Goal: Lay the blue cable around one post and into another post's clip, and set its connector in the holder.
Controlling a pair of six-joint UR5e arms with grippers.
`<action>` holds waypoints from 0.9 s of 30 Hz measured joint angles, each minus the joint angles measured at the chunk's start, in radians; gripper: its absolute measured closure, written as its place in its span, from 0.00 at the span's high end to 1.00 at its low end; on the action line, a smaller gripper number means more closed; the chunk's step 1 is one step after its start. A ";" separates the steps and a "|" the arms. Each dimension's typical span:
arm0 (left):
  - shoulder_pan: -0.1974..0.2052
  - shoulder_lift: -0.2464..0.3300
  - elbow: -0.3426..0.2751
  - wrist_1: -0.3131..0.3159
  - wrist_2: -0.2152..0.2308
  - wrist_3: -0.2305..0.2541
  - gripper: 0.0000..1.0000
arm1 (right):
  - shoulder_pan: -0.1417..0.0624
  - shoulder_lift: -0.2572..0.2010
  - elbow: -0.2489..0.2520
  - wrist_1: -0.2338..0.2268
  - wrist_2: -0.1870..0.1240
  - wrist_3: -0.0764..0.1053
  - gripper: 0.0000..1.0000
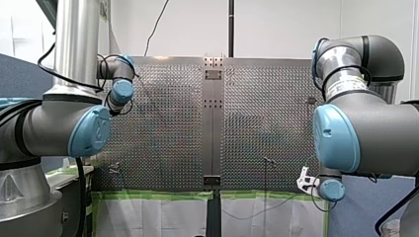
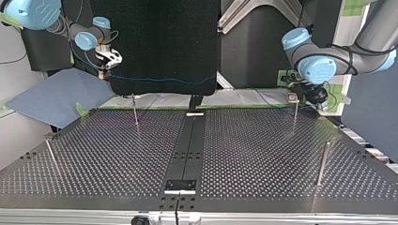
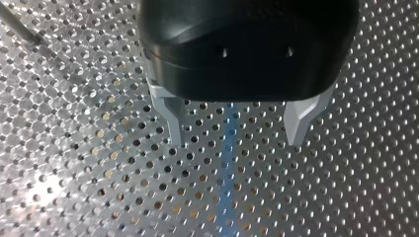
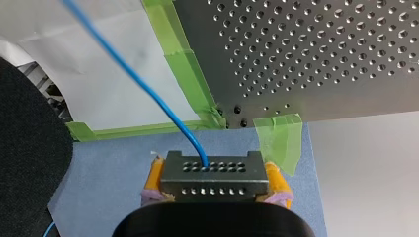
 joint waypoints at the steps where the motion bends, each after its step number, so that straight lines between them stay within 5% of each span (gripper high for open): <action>1: -0.001 0.002 0.000 -0.001 -0.008 0.002 1.00 | 0.000 0.000 0.000 0.000 0.000 0.000 0.00; 9: -0.001 0.056 0.000 -0.006 -0.068 -0.026 1.00 | 0.001 0.000 0.000 0.000 0.000 0.000 0.00; 27: 0.017 0.209 0.001 -0.050 -0.090 -0.060 1.00 | 0.007 -0.001 0.000 0.004 -0.003 -0.001 0.00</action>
